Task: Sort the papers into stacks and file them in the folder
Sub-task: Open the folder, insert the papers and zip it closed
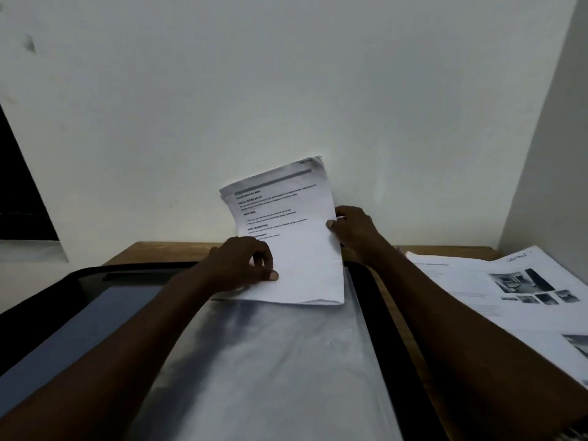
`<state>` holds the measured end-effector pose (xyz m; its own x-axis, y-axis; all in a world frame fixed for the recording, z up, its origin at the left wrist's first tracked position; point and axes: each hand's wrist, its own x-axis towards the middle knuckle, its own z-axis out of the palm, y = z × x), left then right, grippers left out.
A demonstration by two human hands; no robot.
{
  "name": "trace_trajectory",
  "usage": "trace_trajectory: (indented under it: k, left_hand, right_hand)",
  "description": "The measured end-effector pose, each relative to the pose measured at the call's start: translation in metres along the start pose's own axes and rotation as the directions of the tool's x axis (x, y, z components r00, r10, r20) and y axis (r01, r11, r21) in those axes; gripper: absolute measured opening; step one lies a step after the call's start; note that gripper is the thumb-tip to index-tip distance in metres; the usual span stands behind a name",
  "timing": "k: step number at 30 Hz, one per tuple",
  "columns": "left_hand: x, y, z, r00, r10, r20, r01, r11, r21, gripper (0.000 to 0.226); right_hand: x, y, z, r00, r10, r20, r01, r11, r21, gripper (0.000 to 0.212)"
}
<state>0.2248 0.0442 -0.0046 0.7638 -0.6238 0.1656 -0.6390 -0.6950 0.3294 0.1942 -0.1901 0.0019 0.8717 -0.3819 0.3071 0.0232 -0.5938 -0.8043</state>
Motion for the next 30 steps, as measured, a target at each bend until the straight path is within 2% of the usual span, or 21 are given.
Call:
trace_trajectory:
  k: [5,8,11,13,14,16,19,22,25,28,30]
  left_hand:
    - [0.012,0.015,0.003,0.997,0.043,0.066,-0.050,0.993,0.105,0.034]
    - [0.013,0.012,0.000,0.998,0.038,0.055,-0.047,0.986,0.158,0.032]
    - [0.012,0.012,-0.003,0.996,0.073,0.043,-0.079,0.986,0.148,0.033]
    - [0.012,0.013,-0.004,0.995,0.083,0.064,-0.088,0.993,0.085,0.025]
    - [0.011,0.015,-0.005,0.992,0.091,0.086,-0.096,0.994,0.055,0.019]
    - [0.012,0.020,-0.007,0.988,0.108,0.108,-0.113,0.993,0.038,0.025]
    - [0.010,0.017,-0.013,0.992,0.082,0.099,-0.082,0.997,-0.004,0.023]
    - [0.003,-0.001,-0.023,0.994,0.001,0.112,0.001,1.000,-0.020,0.019]
    - [-0.004,-0.019,-0.028,0.996,-0.047,0.076,0.048,0.999,-0.007,0.014]
    - [-0.005,-0.022,-0.024,0.998,-0.046,0.035,0.045,0.998,0.034,0.012]
    - [-0.003,-0.019,-0.021,0.997,-0.042,0.059,0.039,0.998,0.038,0.014]
  right_hand:
    - [-0.001,0.004,-0.010,0.998,-0.010,0.069,0.011,1.000,-0.006,0.032]
    - [0.001,0.005,-0.019,0.978,0.022,0.206,-0.023,1.000,0.002,0.042]
    - [0.001,0.004,-0.027,0.928,0.096,0.359,-0.040,0.986,-0.159,0.043]
    - [-0.001,0.004,-0.024,0.936,0.106,0.336,-0.059,0.987,-0.147,0.040]
    - [-0.002,0.005,-0.018,0.952,0.098,0.291,-0.080,0.994,-0.072,0.036]
    - [-0.002,0.008,-0.004,0.987,0.032,0.159,-0.032,0.999,-0.006,0.031]
    - [-0.006,0.007,0.008,0.996,-0.078,0.051,0.084,0.986,-0.141,0.029]
    - [-0.001,0.011,0.005,0.995,-0.090,0.037,0.095,0.980,-0.174,0.032]
    - [-0.003,0.009,0.006,0.987,-0.085,0.134,0.101,0.988,-0.115,0.034]
    - [-0.004,0.008,0.004,0.958,0.050,0.283,-0.054,0.998,0.008,0.029]
    - [-0.005,0.008,-0.004,0.914,0.128,0.385,-0.141,0.990,0.006,0.029]
